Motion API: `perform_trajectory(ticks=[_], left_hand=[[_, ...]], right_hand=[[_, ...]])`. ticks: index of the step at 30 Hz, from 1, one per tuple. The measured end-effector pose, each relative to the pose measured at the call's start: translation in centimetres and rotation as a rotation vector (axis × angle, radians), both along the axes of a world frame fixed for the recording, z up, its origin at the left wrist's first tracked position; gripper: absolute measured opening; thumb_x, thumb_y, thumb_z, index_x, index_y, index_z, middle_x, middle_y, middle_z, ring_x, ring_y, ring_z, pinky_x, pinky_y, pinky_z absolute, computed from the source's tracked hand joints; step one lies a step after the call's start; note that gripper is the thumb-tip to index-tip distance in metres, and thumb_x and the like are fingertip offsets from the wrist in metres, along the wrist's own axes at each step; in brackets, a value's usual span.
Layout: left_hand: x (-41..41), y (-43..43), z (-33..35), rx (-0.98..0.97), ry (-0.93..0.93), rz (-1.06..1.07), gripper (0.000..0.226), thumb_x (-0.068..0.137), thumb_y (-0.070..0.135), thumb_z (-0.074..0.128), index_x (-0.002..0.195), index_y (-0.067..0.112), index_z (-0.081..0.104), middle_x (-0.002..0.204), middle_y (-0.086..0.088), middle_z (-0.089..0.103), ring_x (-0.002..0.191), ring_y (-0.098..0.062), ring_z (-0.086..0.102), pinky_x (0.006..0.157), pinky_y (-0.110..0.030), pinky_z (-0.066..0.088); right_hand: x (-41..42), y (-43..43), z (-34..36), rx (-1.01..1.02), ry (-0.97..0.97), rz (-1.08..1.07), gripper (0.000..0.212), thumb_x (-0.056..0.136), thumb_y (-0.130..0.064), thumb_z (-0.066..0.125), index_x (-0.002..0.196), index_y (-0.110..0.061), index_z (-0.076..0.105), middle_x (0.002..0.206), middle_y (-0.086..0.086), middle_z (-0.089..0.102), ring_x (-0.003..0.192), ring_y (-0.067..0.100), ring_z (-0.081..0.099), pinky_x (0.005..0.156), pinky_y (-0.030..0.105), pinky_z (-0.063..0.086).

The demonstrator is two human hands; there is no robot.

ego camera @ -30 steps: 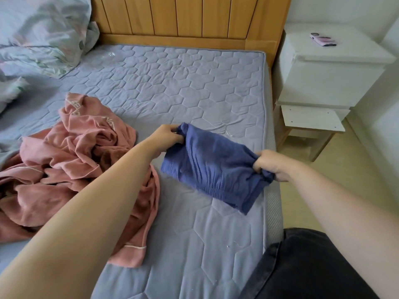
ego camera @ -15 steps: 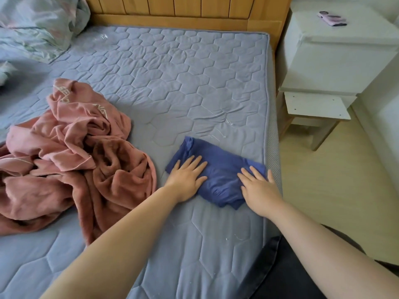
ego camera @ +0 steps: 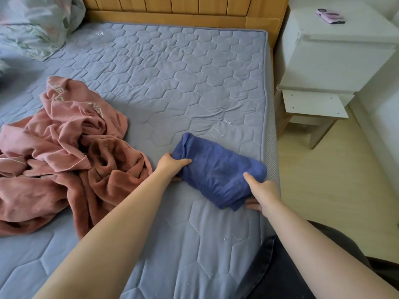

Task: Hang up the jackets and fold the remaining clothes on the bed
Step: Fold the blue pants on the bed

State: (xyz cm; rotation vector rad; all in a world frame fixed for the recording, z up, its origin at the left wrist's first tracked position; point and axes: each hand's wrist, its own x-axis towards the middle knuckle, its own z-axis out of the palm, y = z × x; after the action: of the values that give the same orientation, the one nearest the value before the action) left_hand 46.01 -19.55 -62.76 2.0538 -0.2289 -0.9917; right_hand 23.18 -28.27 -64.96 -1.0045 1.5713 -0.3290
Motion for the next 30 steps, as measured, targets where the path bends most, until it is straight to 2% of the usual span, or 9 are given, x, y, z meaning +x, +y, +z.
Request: perform_trajectory(ticks=[5,10,12,15,18,20,23,27,30], left_hand=[[-1.4,1.3,-0.2,-0.107,0.297,0.208,0.024,0.082,0.003,0.067,0.104,0.002,0.058,0.081,-0.012,0.06,0.069,-0.023,0.061,0.044,-0.026,0.055],[-2.9,4.4,0.1,-0.07,0.525,0.102,0.013,0.085,-0.001,0.053,0.091,0.009,0.057,0.077,-0.008,0.059,0.066,-0.018,0.059,0.044,-0.025,0.052],[-3.3,5.6,0.0,0.032,0.288,-0.122,0.025,0.085,0.002,0.051,0.108,0.01,0.055,0.09,-0.009,0.062,0.076,-0.024,0.062,0.053,-0.03,0.053],[-4.0,6.8,-0.1,0.136,-0.522,-0.263,0.051,0.082,0.01,0.055,0.132,0.016,0.046,0.113,-0.01,0.062,0.102,-0.033,0.06,0.079,-0.034,0.048],[-5.0,6.5,0.8,0.001,-0.765,-0.139,0.025,0.085,0.013,0.056,0.11,0.013,0.057,0.101,-0.007,0.065,0.096,-0.03,0.059,0.076,-0.033,0.042],[-4.9,5.5,0.6,0.063,-0.624,-0.099,0.015,0.089,0.027,0.056,0.093,0.013,0.059,0.091,-0.005,0.068,0.09,-0.028,0.061,0.073,-0.031,0.041],[-4.4,4.7,0.2,0.149,-0.527,-0.118,0.039,0.087,0.048,0.057,0.073,0.011,0.058,0.068,-0.008,0.067,0.076,-0.029,0.064,0.069,-0.032,0.046],[-3.8,3.2,0.4,0.019,-0.28,-0.042,0.033,0.09,0.025,0.058,0.067,0.001,0.06,0.044,-0.004,0.057,0.045,-0.021,0.055,0.052,-0.029,0.047],[-2.9,3.1,0.0,-0.159,0.169,0.346,0.023,0.091,0.01,0.051,0.07,0.008,0.057,0.052,-0.007,0.059,0.036,-0.017,0.056,0.036,-0.018,0.044]], right_hand=[[0.1,0.8,-0.2,0.198,-0.163,0.033,0.035,0.085,-0.028,0.07,0.112,-0.01,0.057,0.101,0.016,0.065,0.077,0.03,0.064,0.055,0.035,0.052],[0.0,-1.0,-0.4,-0.166,-0.055,-0.053,0.041,0.083,-0.026,0.069,0.113,0.001,0.063,0.111,0.02,0.067,0.1,0.035,0.064,0.09,0.047,0.052],[-0.5,-1.7,-0.2,-0.245,0.072,-0.033,0.043,0.089,-0.029,0.062,0.114,0.005,0.06,0.114,0.022,0.064,0.104,0.038,0.061,0.089,0.043,0.05],[-0.9,-1.8,-0.3,-0.272,0.2,0.022,0.044,0.093,-0.029,0.055,0.118,0.008,0.057,0.118,0.024,0.06,0.107,0.04,0.058,0.088,0.043,0.049],[-0.7,-1.3,0.4,-0.363,0.26,0.1,0.039,0.093,-0.027,0.053,0.113,0.006,0.057,0.113,0.023,0.062,0.102,0.039,0.058,0.076,0.034,0.043],[-1.2,-1.2,1.1,-0.439,0.305,0.112,0.038,0.092,-0.031,0.054,0.105,0.004,0.059,0.106,0.021,0.063,0.095,0.037,0.059,0.071,0.032,0.039],[-2.4,-1.3,2.7,-0.351,0.381,0.185,0.057,0.089,-0.055,0.052,0.087,0.001,0.062,0.084,0.018,0.067,0.074,0.035,0.064,0.067,0.036,0.049],[-2.7,-0.4,4.3,0.006,0.319,0.387,0.066,0.084,-0.066,0.051,0.087,-0.001,0.06,0.064,0.018,0.064,0.049,0.027,0.06,0.047,0.026,0.047],[-2.8,0.3,4.0,0.106,0.197,0.5,0.042,0.087,-0.039,0.066,0.106,-0.003,0.056,0.073,0.017,0.065,0.058,0.024,0.063,0.052,0.028,0.05]])
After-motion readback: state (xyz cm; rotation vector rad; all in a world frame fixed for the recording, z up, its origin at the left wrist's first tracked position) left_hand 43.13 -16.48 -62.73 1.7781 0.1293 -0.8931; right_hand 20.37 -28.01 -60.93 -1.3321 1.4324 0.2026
